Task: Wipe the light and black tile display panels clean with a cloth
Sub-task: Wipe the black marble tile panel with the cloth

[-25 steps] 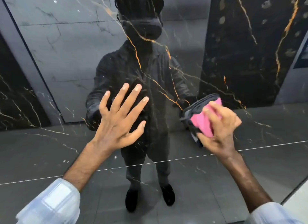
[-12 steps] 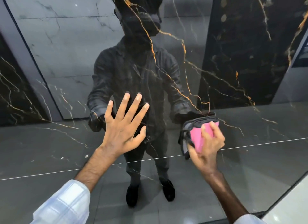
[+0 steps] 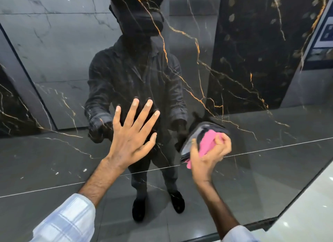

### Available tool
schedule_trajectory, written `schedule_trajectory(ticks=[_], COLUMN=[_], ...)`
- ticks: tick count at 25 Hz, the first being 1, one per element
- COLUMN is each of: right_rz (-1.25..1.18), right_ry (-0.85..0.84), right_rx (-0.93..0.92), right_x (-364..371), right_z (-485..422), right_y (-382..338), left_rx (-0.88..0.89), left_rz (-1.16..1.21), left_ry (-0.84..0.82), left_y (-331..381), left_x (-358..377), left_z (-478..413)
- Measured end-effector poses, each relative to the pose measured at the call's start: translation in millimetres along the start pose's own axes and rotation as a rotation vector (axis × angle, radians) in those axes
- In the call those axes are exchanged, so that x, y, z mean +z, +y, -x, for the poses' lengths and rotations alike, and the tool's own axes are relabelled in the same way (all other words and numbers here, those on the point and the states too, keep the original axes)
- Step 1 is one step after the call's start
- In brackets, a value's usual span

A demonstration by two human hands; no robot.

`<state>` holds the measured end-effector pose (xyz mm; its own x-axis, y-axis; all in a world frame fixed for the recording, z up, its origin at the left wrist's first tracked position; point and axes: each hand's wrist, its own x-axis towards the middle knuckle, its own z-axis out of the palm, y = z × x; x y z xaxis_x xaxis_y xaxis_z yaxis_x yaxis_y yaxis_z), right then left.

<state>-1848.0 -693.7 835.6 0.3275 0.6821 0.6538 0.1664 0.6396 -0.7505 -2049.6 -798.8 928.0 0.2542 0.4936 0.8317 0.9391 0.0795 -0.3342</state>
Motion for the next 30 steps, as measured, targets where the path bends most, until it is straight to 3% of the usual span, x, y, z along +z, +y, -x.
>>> schedule_trajectory(ticks=[3, 4, 7, 8, 9, 12, 14, 16, 19, 20, 24, 25, 26, 29, 30], right_rz=[0.246, 0.275, 0.165, 0.159, 0.191, 0.298, 0.327, 0.33, 0.291, 0.29, 0.387, 0.384, 0.365, 0.266, 0.264], right_ry=[-0.384, -0.378, 0.001, 0.028, -0.053, -0.553, -0.602, -0.439, -0.178, -0.199, -0.634, -0.607, -0.516, -0.17, -0.149], right_rx=[-0.573, -0.608, -0.141, -0.128, -0.243, -0.831, -0.926, -0.766, -0.372, -0.374, -0.878, -0.892, -0.82, -0.367, -0.376], right_x=[-14, -21, -24, -20, -16, -15, -20, -21, -23, -22, -29, -30, -30, -23, -21], right_z=[0, -11, -31, -25, -13, 21, 5, -15, -18, -6, 19, 5, -12, -64, -65], right_y=[1, 7, 10, 8, 9, 24, 24, 12, -1, 2, 29, 25, 13, -26, -33], left_rx=[-0.002, -0.034, -0.128, -0.131, -0.12, -0.111, -0.113, -0.102, -0.111, -0.118, -0.127, -0.129, -0.135, -0.184, -0.196], left_rz=[0.043, 0.026, -0.038, -0.056, -0.069, -0.077, -0.079, -0.074, -0.077, -0.073, -0.048, -0.042, -0.028, 0.061, 0.081], left_ry=[0.019, 0.035, 0.037, 0.025, 0.02, 0.041, 0.054, 0.063, 0.069, 0.074, 0.064, 0.053, 0.042, 0.052, 0.074], left_y=[-6, -10, -25, -29, -31, -31, -30, -31, -32, -30, -29, -29, -28, -22, -20], left_x=[-10, -13, -17, -15, -13, -6, -3, -3, -1, -1, -3, -4, -6, -21, -27], left_z=[5, 9, 23, 27, 30, 31, 31, 32, 33, 33, 31, 31, 32, 23, 14])
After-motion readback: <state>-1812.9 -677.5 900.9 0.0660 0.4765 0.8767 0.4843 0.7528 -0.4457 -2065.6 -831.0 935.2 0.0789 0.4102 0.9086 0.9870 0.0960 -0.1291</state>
